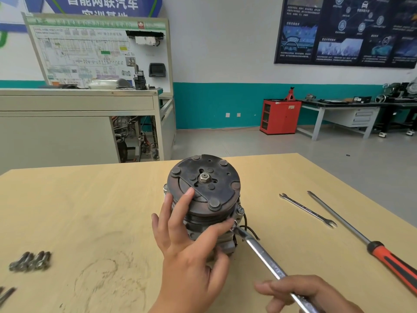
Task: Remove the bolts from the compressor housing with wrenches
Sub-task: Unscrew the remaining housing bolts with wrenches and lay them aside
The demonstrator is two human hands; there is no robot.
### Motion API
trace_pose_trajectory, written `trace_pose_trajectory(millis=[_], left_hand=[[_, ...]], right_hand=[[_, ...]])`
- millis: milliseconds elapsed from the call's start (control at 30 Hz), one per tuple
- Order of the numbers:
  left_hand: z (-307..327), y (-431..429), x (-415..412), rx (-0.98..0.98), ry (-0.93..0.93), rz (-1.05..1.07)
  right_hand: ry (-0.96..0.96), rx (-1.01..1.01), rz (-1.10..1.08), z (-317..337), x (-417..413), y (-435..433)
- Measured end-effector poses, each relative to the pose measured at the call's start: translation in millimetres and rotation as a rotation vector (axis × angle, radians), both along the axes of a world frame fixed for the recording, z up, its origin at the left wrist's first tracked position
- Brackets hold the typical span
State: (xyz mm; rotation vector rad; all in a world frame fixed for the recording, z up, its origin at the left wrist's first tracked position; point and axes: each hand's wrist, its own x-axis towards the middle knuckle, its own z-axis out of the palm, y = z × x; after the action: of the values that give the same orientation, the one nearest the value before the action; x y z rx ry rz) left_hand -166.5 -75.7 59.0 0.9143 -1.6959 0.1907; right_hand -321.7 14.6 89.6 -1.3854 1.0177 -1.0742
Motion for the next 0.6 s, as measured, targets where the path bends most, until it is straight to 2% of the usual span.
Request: trace_pose_trajectory(millis=[33, 133, 200, 400, 467, 533, 600], left_hand=[[0.4, -0.1, 0.0, 0.0, 0.007, -0.006], [0.4, -0.9, 0.4, -0.003, 0.014, -0.016], [-0.6, -0.7, 0.3, -0.006, 0.013, -0.027], [1.1, -1.3, -0.4, -0.02, 0.02, -0.026], [0.4, -0.9, -0.3, -0.016, 0.014, -0.022], [-1.0, -1.4, 0.7, -0.024, 0.008, -0.023], [-1.5, -3.7, 2.2, -0.053, 0.003, -0.031]], right_hand=[[-0.042, -0.039, -0.047, 0.7, -13.3, -4.8], [-0.458, -0.139, -0.425, -2.7, -28.1, -37.0], [-0.539, -0.127, -0.499, 2.1, -23.8, -72.5], [-0.282, -0.062, -0.286, 32.4, -10.8, -145.4], [-0.371, -0.011, -0.145, 40.9, -11.6, -147.3], [-0.58, 0.005, -0.056, 44.6, -16.9, -141.5], [-0.725, -0.025, -0.13, 43.5, -26.3, -129.8]])
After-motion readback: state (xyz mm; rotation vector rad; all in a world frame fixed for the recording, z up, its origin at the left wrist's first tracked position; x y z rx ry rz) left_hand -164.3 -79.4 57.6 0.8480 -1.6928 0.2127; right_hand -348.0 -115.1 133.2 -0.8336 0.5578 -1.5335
